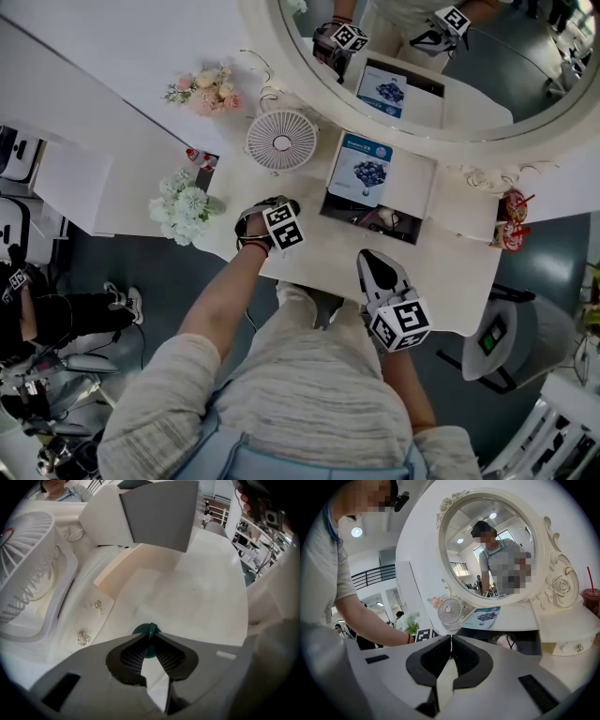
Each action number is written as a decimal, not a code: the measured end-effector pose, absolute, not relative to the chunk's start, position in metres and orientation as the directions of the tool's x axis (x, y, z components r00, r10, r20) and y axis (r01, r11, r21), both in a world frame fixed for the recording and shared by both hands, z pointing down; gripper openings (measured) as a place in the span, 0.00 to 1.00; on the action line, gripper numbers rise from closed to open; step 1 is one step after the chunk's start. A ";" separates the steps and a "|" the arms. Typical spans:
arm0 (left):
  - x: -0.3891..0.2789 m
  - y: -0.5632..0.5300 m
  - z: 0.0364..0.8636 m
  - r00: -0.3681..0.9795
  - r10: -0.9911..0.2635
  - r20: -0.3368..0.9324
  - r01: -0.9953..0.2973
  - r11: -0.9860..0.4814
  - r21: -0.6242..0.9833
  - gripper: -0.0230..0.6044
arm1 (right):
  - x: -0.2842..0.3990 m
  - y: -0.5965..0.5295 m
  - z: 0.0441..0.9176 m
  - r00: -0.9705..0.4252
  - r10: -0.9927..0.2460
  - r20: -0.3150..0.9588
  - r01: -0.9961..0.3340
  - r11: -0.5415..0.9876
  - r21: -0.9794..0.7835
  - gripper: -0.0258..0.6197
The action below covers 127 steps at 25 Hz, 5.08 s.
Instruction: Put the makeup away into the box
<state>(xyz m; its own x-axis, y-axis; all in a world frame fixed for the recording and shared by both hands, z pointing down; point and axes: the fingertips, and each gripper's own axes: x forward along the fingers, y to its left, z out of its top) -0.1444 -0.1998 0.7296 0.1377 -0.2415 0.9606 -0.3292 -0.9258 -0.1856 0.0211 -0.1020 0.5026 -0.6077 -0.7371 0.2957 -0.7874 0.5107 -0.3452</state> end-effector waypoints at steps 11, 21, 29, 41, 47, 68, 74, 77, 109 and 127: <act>-0.148 -0.196 0.727 0.164 -0.253 0.953 -0.449 -0.880 -0.156 0.06 | 0.029 -0.097 0.501 -0.602 -0.743 0.294 -0.792 0.508 -0.338 0.06; -0.150 -0.195 0.694 0.261 -0.325 0.909 -0.613 -0.783 -0.105 0.06 | 0.029 -0.097 0.491 -0.626 -0.730 0.274 -0.775 0.543 -0.323 0.06; -0.143 -0.186 0.653 0.319 -0.414 0.853 -0.682 -0.725 -0.097 0.06 | 0.031 -0.095 0.480 -0.644 -0.722 0.253 -0.762 0.573 -0.304 0.06; -0.118 -0.173 0.593 0.370 -0.533 0.761 -0.736 -0.668 -0.110 0.06 | 0.041 -0.086 0.467 -0.668 -0.707 0.230 -0.742 0.610 -0.278 0.06; -0.107 -0.168 0.560 0.394 -0.588 0.707 -0.742 -0.657 -0.133 0.06 | 0.048 -0.078 0.466 -0.673 -0.703 0.227 -0.738 0.621 -0.264 0.06; 0.005 -0.179 0.534 0.511 -0.444 0.736 -0.550 -0.827 -0.117 0.06 | 0.090 -0.068 0.464 -0.628 -0.745 0.225 -0.776 0.577 -0.254 0.06; 0.036 -0.174 0.537 0.541 -0.398 0.741 -0.492 -0.864 -0.106 0.06 | 0.102 -0.068 0.466 -0.603 -0.765 0.223 -0.794 0.549 -0.261 0.06; 0.050 -0.171 0.537 0.554 -0.377 0.742 -0.464 -0.880 -0.101 0.06 | 0.106 -0.067 0.466 -0.596 -0.771 0.225 -0.799 0.541 -0.264 0.06; 0.139 -0.160 0.558 0.563 -0.309 0.767 -0.346 -0.930 -0.121 0.06 | 0.145 -0.055 0.468 -0.537 -0.811 0.231 -0.838 0.482 -0.258 0.06; 0.138 -0.162 0.563 0.550 -0.294 0.782 -0.346 -0.932 -0.107 0.23 | 0.145 -0.057 0.468 -0.540 -0.810 0.229 -0.836 0.483 -0.260 0.06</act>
